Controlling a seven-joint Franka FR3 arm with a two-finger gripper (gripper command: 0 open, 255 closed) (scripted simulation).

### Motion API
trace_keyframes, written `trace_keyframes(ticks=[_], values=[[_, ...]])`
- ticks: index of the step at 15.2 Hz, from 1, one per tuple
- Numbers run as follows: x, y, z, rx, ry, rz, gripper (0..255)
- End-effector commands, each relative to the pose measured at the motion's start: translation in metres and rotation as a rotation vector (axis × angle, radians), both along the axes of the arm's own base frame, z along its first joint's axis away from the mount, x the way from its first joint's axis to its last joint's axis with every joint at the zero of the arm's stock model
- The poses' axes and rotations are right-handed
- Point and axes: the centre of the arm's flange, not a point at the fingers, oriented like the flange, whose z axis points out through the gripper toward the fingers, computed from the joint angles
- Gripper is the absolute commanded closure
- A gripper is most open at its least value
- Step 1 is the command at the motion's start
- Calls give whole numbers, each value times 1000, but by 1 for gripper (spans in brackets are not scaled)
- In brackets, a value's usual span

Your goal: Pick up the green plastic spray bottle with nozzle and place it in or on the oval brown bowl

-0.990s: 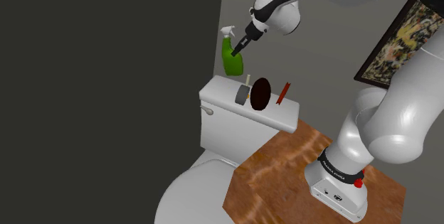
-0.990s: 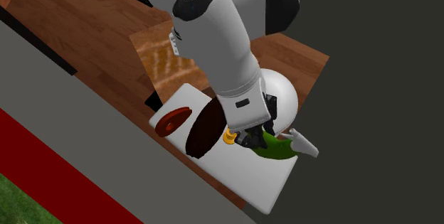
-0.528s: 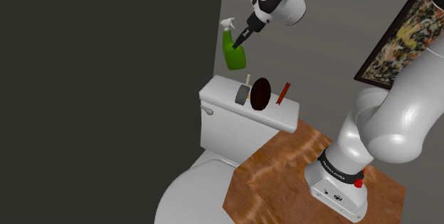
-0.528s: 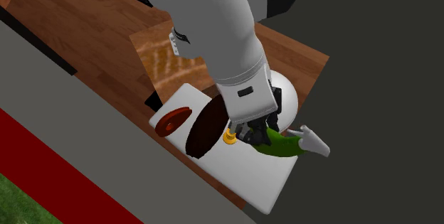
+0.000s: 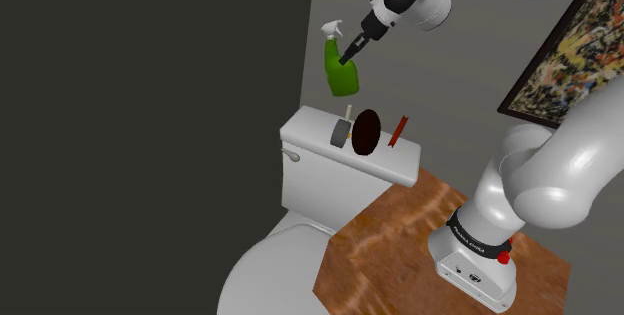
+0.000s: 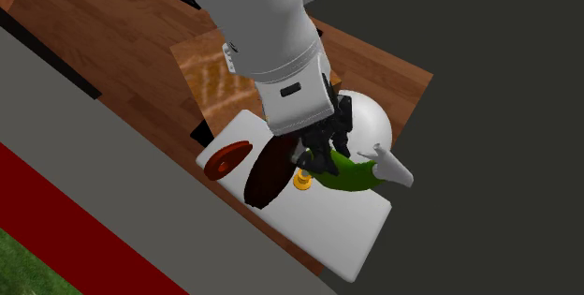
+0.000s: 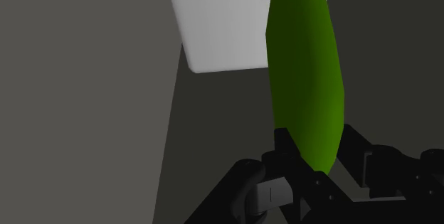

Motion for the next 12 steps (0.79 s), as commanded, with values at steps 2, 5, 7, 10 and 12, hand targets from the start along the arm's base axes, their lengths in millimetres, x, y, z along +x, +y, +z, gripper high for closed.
trace_keyframes(ticks=[2, 5, 7, 10, 12], values=[[-38, -16, 0, -1, -1, 1, 255], [-73, -33, 1, -1, -1, 1, 255], [-97, -44, 1, -1, -1, 1, 255], [-133, -61, 1, -1, -1, 1, 255], [-154, -71, 1, -1, -1, 1, 255]])
